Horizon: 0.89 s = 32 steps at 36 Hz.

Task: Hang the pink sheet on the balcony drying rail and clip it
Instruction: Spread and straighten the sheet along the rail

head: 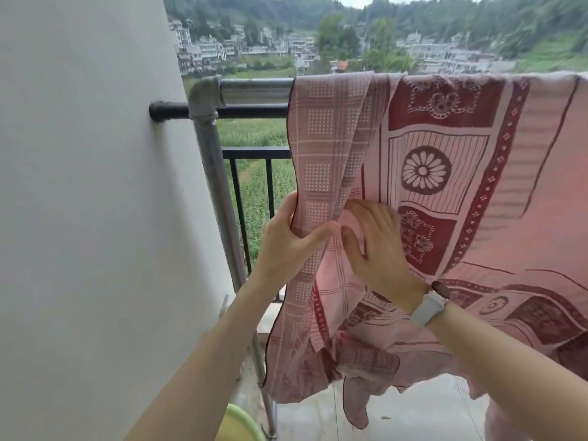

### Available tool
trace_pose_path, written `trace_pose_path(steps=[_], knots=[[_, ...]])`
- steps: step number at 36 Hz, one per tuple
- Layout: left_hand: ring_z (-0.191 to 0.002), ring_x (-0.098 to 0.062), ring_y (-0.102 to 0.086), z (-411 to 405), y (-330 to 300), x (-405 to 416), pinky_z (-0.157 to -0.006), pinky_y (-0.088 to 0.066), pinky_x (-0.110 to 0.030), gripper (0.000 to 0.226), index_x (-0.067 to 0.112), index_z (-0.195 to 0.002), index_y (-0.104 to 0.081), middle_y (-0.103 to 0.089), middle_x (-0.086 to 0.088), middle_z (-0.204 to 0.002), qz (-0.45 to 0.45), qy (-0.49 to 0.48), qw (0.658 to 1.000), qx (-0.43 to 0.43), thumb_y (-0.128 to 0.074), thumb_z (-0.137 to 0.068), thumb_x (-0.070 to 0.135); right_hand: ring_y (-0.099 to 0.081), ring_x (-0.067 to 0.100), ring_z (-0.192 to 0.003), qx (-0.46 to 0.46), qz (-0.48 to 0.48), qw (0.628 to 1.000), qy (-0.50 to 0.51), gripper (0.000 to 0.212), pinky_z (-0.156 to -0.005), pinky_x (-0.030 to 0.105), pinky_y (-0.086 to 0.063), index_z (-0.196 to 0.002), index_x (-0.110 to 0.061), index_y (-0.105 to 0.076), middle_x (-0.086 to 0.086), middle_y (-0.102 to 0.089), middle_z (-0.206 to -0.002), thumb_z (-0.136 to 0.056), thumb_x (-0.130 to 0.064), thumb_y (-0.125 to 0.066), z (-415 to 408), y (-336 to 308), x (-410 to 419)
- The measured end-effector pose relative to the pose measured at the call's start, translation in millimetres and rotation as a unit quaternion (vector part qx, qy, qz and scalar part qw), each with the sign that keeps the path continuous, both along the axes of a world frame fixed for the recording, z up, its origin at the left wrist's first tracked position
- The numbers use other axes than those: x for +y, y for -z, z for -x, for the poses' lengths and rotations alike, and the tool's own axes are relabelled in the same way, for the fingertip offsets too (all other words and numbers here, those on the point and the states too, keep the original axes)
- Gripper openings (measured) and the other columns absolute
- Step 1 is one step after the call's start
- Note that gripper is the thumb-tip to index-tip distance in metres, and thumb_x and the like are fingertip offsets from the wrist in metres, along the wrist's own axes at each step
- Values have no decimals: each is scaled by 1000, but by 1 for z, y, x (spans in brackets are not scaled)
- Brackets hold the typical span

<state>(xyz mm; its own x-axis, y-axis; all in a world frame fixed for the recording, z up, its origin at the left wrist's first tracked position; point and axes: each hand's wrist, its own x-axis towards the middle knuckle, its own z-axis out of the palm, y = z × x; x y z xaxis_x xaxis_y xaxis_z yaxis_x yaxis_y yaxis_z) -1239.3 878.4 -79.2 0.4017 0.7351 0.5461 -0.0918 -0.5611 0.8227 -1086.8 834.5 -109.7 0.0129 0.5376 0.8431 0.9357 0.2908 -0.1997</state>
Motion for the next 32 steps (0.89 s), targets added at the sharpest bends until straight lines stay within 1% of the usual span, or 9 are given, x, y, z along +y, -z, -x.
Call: trace_pose_path(steps=[5, 7, 9, 12, 14, 18, 24, 28, 32], knots=[[-77, -3, -66, -1, -23, 11, -68, -55, -19, 27, 13, -102, -59, -65, 13, -89, -2, -79, 994, -70, -65, -81, 29, -55, 14, -101, 185, 53, 980, -56, 38, -91, 38, -42, -118, -16, -54, -2, -62, -108, -93, -37, -36, 1, -34, 3], [-69, -3, -65, 0, -31, 13, -65, -55, -20, 6, 11, -85, -62, -64, 5, -79, -7, -96, 993, -67, -60, -86, 17, -58, 3, -85, 285, 74, 947, -127, 26, -76, 21, -47, -103, -25, -57, -14, -63, -91, -92, -42, -40, 7, -56, 3], [-67, -8, -64, -1, -31, 12, -64, -55, -24, 15, 10, -74, -56, -63, -2, -74, -3, -107, 993, -52, -58, -88, 16, -50, -3, -61, 320, 83, 931, -155, 16, -56, 13, -40, -80, -26, -55, -21, -57, -65, -92, -34, -49, 14, -77, 5], [-74, -27, -65, 1, -20, 13, -68, -56, -43, 22, -2, -78, -51, -63, -21, -81, 24, -103, 993, -59, -56, -90, 16, -49, 7, -56, 362, 82, 913, -168, 17, -50, 22, -40, -76, -8, -57, 0, -57, -62, -89, -19, -58, 24, -92, 10], [-74, -35, -62, 4, -8, 17, -68, -51, -50, 24, -7, -79, -50, -60, -28, -81, 24, -114, 991, -61, -56, -90, 13, -43, 9, -54, 352, 85, 921, -145, 21, -47, 26, -37, -75, -2, -53, 11, -49, -59, -88, -18, -60, 25, -85, 15], [-61, -33, -50, 15, 42, 24, -60, -46, -50, 24, 5, -70, -48, -53, -22, -70, 34, -145, 989, 11, -57, -89, 16, -27, 6, -44, 277, 125, 952, -24, 42, -45, 23, -25, -57, -19, -31, -5, -31, -50, -87, -22, -61, 10, -30, 20], [-59, -18, -45, 42, 117, 28, -58, -40, -41, 31, 15, -64, -46, -51, -5, -61, 119, -165, 963, 178, -58, -89, 27, -43, 21, -48, 196, 249, 946, 62, 45, -49, 30, -33, -53, -14, -34, 0, -40, -47, -85, -31, -61, 0, 40, -6], [-66, -17, -60, 45, 91, 26, -65, -49, -37, 36, 3, -82, -57, -62, -11, -75, 154, -112, 973, 127, -60, -85, 38, -40, 16, -41, 161, 163, 972, 55, 41, -42, 28, -35, -55, -10, -40, 2, -45, -46, -84, -32, -57, 4, 33, -12], [-90, -5, -65, 33, 33, 21, -73, -51, -15, 31, 14, -112, -57, -66, 0, -104, 143, -36, 988, 49, -58, -85, 29, -34, 10, -46, 151, 32, 988, 19, 27, -48, 21, -29, -66, -13, -42, -4, -39, -52, -86, -30, -49, 1, -1, -9]])
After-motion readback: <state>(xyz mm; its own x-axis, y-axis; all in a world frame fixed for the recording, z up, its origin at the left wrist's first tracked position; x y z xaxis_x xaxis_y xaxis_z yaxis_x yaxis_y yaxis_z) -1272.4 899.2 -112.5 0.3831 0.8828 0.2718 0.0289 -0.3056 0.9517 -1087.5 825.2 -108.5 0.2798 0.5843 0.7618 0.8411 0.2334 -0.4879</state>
